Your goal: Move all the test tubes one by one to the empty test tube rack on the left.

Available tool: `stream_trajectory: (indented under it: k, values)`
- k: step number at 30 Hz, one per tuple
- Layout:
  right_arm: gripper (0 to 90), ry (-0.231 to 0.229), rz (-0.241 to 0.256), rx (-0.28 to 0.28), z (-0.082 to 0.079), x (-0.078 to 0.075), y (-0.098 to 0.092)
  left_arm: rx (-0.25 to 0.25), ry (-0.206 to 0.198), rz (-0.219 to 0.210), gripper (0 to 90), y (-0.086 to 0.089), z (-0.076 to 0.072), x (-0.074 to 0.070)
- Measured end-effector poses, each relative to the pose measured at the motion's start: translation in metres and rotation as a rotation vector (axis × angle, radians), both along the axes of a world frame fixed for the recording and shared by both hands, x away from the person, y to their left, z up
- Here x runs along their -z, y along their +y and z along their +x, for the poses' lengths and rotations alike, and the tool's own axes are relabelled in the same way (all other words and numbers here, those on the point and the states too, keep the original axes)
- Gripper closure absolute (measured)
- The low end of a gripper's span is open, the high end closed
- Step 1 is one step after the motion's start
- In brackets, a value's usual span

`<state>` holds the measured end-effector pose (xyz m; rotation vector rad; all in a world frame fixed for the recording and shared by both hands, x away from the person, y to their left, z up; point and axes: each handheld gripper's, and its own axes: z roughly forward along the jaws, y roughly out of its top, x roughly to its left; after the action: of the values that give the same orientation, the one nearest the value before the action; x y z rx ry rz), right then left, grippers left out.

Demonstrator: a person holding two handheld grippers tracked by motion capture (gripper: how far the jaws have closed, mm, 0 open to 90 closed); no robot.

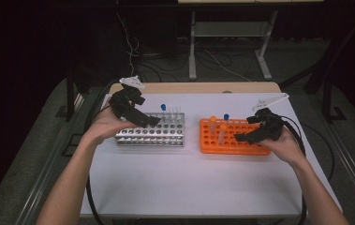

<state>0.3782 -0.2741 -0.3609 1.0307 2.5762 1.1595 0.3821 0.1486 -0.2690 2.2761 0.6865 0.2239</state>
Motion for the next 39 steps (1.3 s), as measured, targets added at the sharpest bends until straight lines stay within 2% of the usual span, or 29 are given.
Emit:
stream_trajectory:
  k: [9, 16, 18, 23, 25, 27, 30, 36, 39]
  values:
    - [0.4, 0.001, -0.034, 0.018, 0.016, 0.005, 0.01, 0.022, -0.027, 0.014, 0.0, -0.005, -0.009, 0.001]
    - [0.6, 0.018, -0.06, 0.049, 0.027, 0.018, 0.013, 0.025, -0.024, 0.014, 0.0, -0.005, -0.011, 0.003]
    - [6.5, 0.018, -0.058, 0.047, 0.03, 0.021, 0.014, 0.024, -0.03, 0.016, 0.0, -0.004, -0.011, 0.003]
    - [7.0, 0.025, -0.069, 0.046, 0.035, 0.026, 0.021, 0.018, -0.033, 0.013, 0.0, -0.002, -0.011, 0.003]
    - [17.5, 0.013, -0.062, 0.042, 0.036, 0.028, 0.023, 0.018, -0.031, 0.016, 0.0, -0.001, -0.011, 0.004]
    - [20.7, 0.008, -0.061, 0.044, 0.037, 0.029, 0.026, 0.015, -0.032, 0.017, 0.0, -0.001, -0.012, 0.005]
    - [31.7, -0.001, -0.066, 0.042, 0.038, 0.03, 0.03, 0.016, -0.041, 0.022, 0.0, 0.0, -0.012, 0.007]
    - [50.6, -0.026, -0.076, 0.031, 0.039, 0.033, 0.037, 0.015, -0.034, 0.032, 0.0, -0.001, -0.013, 0.012]
    - [55.7, -0.031, -0.085, 0.04, 0.04, 0.035, 0.039, 0.019, -0.032, 0.039, 0.0, -0.002, -0.013, 0.014]
